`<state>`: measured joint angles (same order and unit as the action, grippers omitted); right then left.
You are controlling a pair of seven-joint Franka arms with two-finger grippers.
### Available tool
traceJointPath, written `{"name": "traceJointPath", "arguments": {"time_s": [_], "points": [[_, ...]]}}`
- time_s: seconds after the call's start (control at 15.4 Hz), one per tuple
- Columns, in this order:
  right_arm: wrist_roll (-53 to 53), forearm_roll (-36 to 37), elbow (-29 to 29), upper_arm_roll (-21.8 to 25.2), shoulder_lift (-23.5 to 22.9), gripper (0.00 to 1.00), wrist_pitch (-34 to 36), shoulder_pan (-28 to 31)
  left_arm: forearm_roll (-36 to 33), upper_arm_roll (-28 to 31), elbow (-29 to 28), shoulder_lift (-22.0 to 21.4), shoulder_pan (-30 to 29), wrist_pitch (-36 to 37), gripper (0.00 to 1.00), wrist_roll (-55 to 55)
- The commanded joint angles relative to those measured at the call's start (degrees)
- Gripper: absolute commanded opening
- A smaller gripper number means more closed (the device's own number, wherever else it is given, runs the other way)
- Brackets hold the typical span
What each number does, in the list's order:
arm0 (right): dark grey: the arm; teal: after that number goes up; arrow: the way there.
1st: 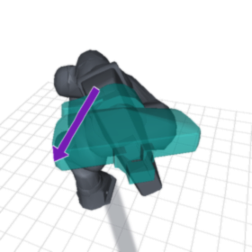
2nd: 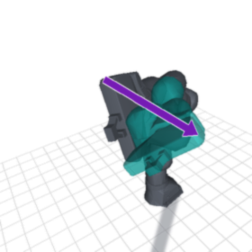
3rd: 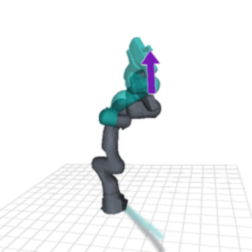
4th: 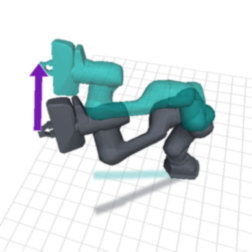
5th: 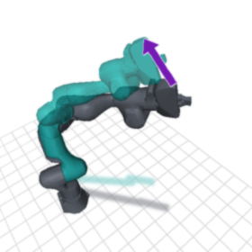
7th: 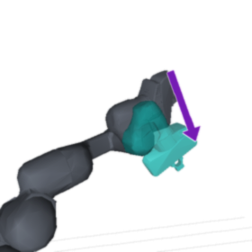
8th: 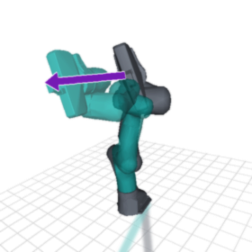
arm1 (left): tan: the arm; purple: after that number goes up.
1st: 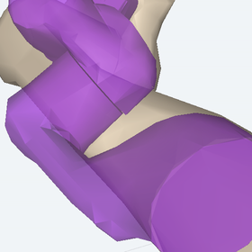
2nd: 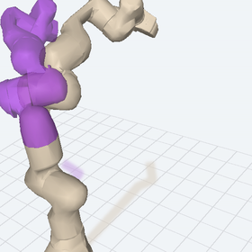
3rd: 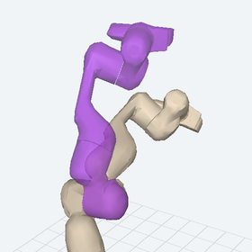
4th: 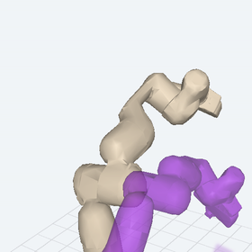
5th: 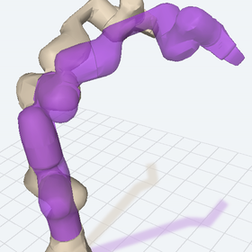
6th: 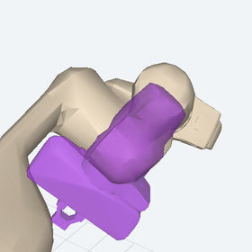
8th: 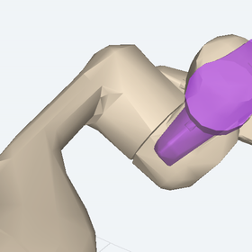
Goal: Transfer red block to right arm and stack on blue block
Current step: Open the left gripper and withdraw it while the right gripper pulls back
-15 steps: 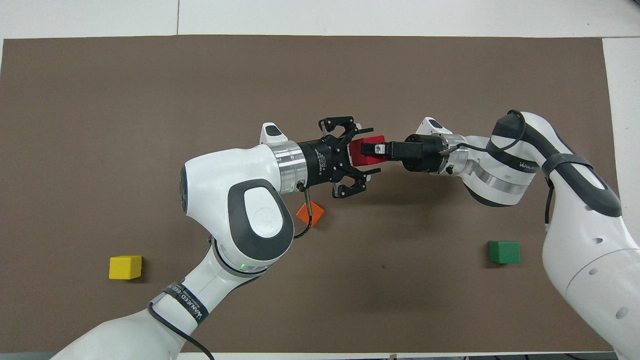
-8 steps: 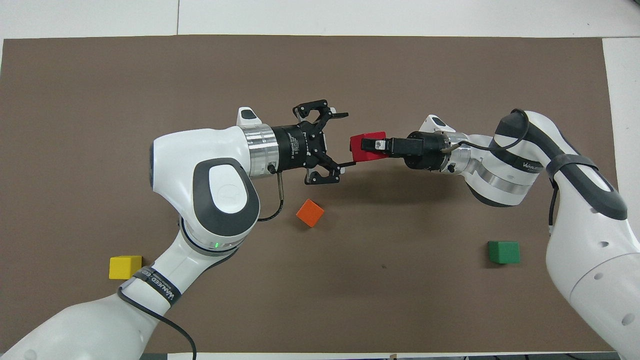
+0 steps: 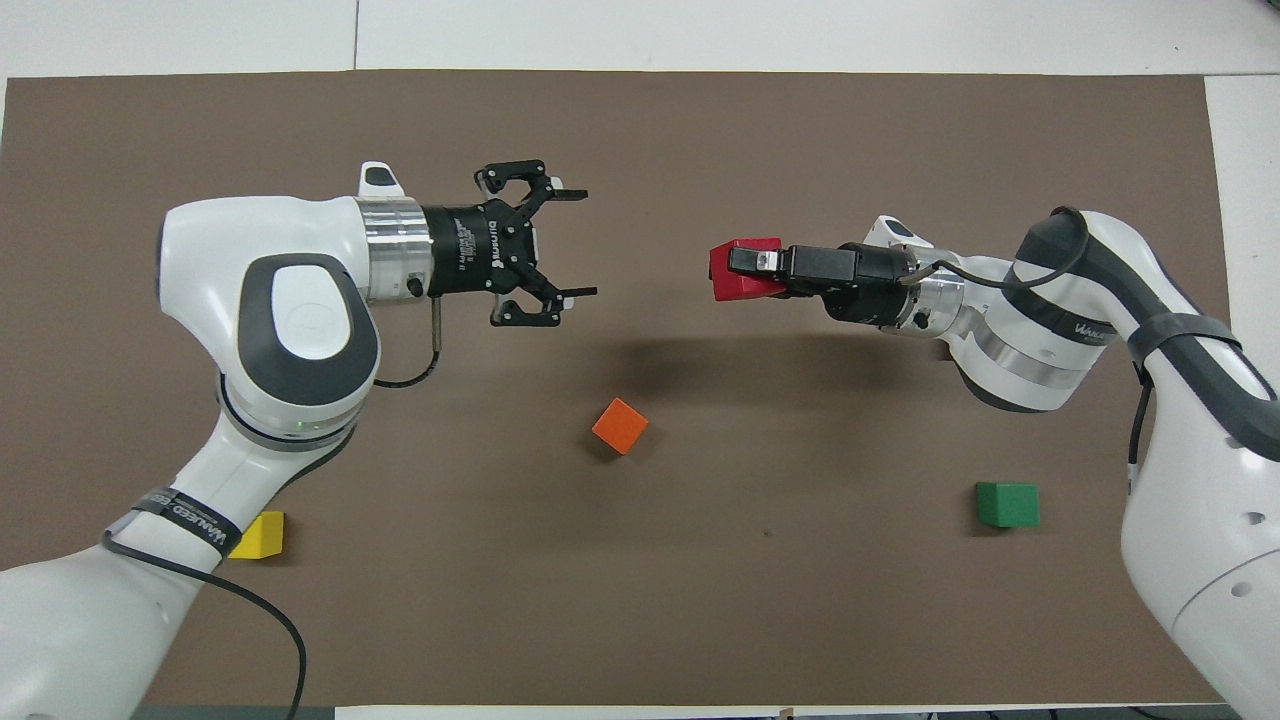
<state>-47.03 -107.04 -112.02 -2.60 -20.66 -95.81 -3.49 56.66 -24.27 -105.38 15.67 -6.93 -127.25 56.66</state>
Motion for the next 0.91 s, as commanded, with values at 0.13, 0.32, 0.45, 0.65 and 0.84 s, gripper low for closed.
{"name": "traceJointPath", "arguments": {"time_s": [0.13, 0.32, 0.45, 0.65, 0.84], "points": [[14.4, 13.3, 4.0, 0.0, 4.8, 0.0, -11.3, 2.2, -17.6, -0.3, 1.9, -0.3, -7.9, 13.5, 1.0, -13.4], [25.8, 23.9, 7.5, 0.0, 5.9, 0.0, -14.7, 3.7, -31.3, -0.3, 4.2, -0.5, -9.9, 20.3, 1.0, -19.3], [30.5, 30.7, 9.2, 0.1, 5.9, 0.0, -15.2, 5.4, -38.3, -0.1, 5.3, -2.1, -10.3, 24.9, 1.0, -21.1], [36.9, 45.2, 12.0, 0.2, 5.9, 0.0, -15.1, 7.9, -45.5, -0.1, 5.6, -6.2, -11.9, 28.4, 1.0, -22.1], [39.4, 61.9, 13.2, 0.3, 5.9, 0.0, -15.5, 8.9, -49.6, -0.1, 5.3, -12.0, -12.2, 32.7, 1.0, -32.0]]}}
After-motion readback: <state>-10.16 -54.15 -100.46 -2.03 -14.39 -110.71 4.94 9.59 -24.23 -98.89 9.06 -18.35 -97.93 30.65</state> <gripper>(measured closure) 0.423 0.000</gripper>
